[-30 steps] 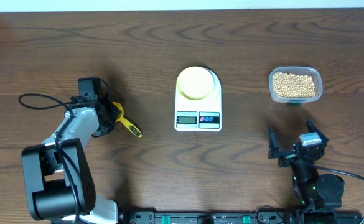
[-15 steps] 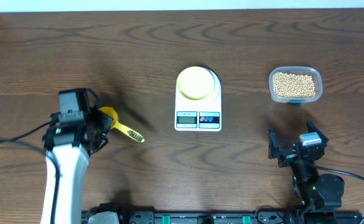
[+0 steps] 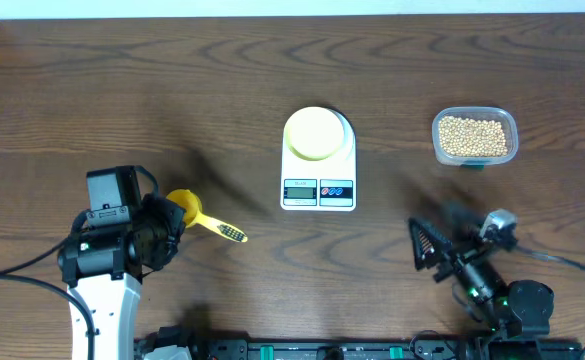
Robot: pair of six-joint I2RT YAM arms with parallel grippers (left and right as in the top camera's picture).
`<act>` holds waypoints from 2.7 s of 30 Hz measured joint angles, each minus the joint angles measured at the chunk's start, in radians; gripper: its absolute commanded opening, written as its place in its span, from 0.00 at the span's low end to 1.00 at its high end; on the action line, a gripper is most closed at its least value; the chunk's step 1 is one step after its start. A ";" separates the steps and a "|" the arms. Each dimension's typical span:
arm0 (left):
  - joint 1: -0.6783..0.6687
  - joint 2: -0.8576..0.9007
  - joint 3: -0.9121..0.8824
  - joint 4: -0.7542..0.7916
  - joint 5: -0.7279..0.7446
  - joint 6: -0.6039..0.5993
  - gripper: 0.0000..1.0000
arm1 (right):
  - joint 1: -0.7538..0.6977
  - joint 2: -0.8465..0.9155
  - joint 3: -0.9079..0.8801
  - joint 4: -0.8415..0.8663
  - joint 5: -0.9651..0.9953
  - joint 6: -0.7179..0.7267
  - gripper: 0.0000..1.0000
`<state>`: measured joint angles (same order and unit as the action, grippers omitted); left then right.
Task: Scoop item into bowl and weigh 50g on scale
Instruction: 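Lift the scoop with the left gripper toward the approaching right gripper, then grasp the scoop handle with the right gripper and release the left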
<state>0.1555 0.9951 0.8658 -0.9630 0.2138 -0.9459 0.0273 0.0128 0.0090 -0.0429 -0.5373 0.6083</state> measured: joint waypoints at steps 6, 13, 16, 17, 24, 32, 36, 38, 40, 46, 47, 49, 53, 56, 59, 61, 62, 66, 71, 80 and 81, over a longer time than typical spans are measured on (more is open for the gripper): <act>0.000 0.004 0.000 -0.010 0.010 -0.076 0.07 | 0.000 0.000 0.000 0.006 -0.198 0.266 0.99; -0.002 0.005 0.000 -0.010 0.040 -0.107 0.07 | 0.000 0.020 0.009 0.131 -0.156 0.265 0.96; -0.022 0.005 0.000 0.011 0.046 -0.121 0.07 | 0.000 0.098 0.042 0.107 -0.192 0.253 0.96; -0.044 0.005 0.000 0.034 0.050 -0.125 0.07 | 0.000 0.147 0.064 0.104 -0.214 0.246 0.97; -0.204 0.006 0.000 0.103 0.040 -0.222 0.07 | 0.017 0.540 0.264 0.109 -0.401 0.202 0.99; -0.409 0.014 0.000 0.107 -0.046 -0.459 0.07 | 0.319 0.826 0.326 0.241 -0.415 0.172 0.99; -0.511 0.019 0.000 0.107 -0.103 -0.570 0.07 | 0.533 0.896 0.328 0.348 -0.215 0.169 0.94; -0.548 0.027 0.000 0.110 -0.118 -0.595 0.07 | 0.586 0.912 0.330 0.388 -0.150 0.169 0.86; -0.586 0.046 0.000 0.112 -0.123 -0.608 0.07 | 0.642 0.926 0.330 0.402 -0.060 0.172 0.81; -0.656 0.100 0.000 0.137 -0.135 -0.628 0.07 | 0.675 0.944 0.330 0.404 0.109 0.245 0.71; -0.673 0.110 0.000 0.156 -0.135 -0.629 0.07 | 0.675 0.949 0.330 0.404 0.130 0.262 0.69; -0.697 0.118 0.000 0.180 -0.136 -0.629 0.07 | 0.676 0.961 0.330 0.404 0.150 0.303 0.65; -0.737 0.122 0.000 0.235 -0.138 -0.629 0.07 | 0.676 0.992 0.330 0.404 0.164 0.385 0.56; -0.750 0.122 0.000 0.237 -0.138 -0.629 0.07 | 0.676 1.002 0.330 0.406 0.164 0.422 0.47; -0.754 0.125 0.000 0.238 -0.138 -0.629 0.07 | 0.676 1.002 0.330 0.424 0.164 0.445 0.42; -0.754 0.134 0.000 0.241 -0.138 -0.629 0.07 | 0.676 1.002 0.330 0.433 0.164 0.458 0.40; -0.754 0.140 0.000 0.244 -0.138 -0.629 0.07 | 0.676 1.002 0.330 0.436 0.164 0.466 0.40; -0.754 0.161 0.000 0.257 -0.138 -0.629 0.07 | 0.688 1.002 0.330 0.439 0.164 0.480 0.39; -0.754 0.176 0.000 0.275 -0.134 -0.629 0.08 | 0.699 1.002 0.330 0.440 0.164 0.490 0.31; -0.758 0.176 0.000 0.277 -0.115 -0.629 0.07 | 0.699 1.002 0.330 0.441 0.164 0.491 0.20; -0.762 0.176 0.000 0.278 -0.115 -0.629 0.07 | 0.699 1.002 0.330 0.440 0.164 0.492 0.19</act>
<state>-0.6067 1.1709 0.8661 -0.6849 0.0990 -1.5749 0.7261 1.0145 0.3393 0.3973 -0.3733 1.1007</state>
